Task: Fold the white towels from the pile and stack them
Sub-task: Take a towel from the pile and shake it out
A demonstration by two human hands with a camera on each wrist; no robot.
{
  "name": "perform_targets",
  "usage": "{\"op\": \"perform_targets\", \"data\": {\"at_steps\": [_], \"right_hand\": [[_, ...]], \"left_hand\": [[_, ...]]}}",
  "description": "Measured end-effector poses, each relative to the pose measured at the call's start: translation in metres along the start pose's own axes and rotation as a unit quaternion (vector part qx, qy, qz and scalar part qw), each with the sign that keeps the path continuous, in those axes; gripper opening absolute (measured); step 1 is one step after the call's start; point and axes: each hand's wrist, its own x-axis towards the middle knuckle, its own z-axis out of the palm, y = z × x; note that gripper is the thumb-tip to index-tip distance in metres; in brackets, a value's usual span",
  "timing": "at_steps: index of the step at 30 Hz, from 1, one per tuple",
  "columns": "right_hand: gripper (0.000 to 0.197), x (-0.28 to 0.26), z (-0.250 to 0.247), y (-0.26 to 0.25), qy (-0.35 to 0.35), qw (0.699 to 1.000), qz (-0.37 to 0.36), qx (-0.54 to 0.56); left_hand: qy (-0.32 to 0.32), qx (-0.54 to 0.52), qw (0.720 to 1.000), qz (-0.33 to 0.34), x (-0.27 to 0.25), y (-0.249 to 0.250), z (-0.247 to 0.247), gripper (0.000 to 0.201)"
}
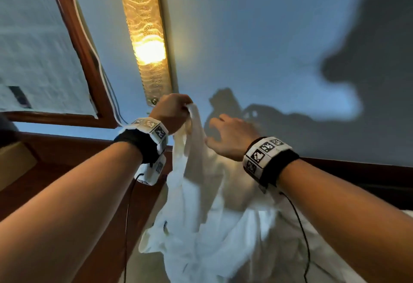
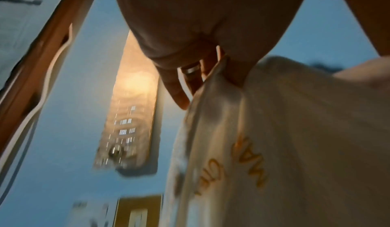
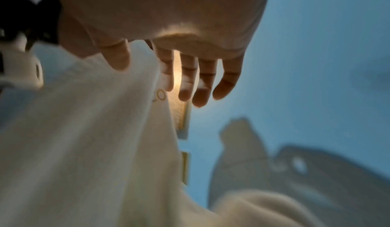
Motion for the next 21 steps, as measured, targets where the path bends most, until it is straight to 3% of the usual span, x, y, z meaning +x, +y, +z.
{"op": "perform_targets", "data": {"at_steps": [3,5,11,14,19,21], "right_hand": [[0.057,0.019,-0.025,-0.050,0.031,0.998,0.016,0.055],[0.056,0.032,-0.032,-0.080,0.010,0.999,0.024,0.042],[0.015,0.075,-0.036,-0.145,-0.007,0.994,0.103,0.039],[0.006,0.086,-0.043,-0.164,0.034,0.990,0.119,0.063],[0.024,0.103,-0.065,-0.203,0.137,0.977,0.132,0.093],[0.017,0.106,-0.069,-0.224,0.157,0.976,0.104,0.114]], "left_hand": [[0.019,0.027,0.998,0.048,0.014,0.001,-0.044,0.027],[0.038,0.054,0.994,0.085,0.017,-0.007,-0.071,0.023],[0.060,0.083,0.993,0.064,0.010,-0.082,-0.151,0.018],[0.050,0.059,0.996,0.050,0.002,-0.125,-0.186,0.006],[0.058,0.010,0.996,0.066,-0.014,-0.174,-0.217,0.013],[0.073,-0.018,0.995,0.061,-0.020,-0.196,-0.225,0.018]]}}
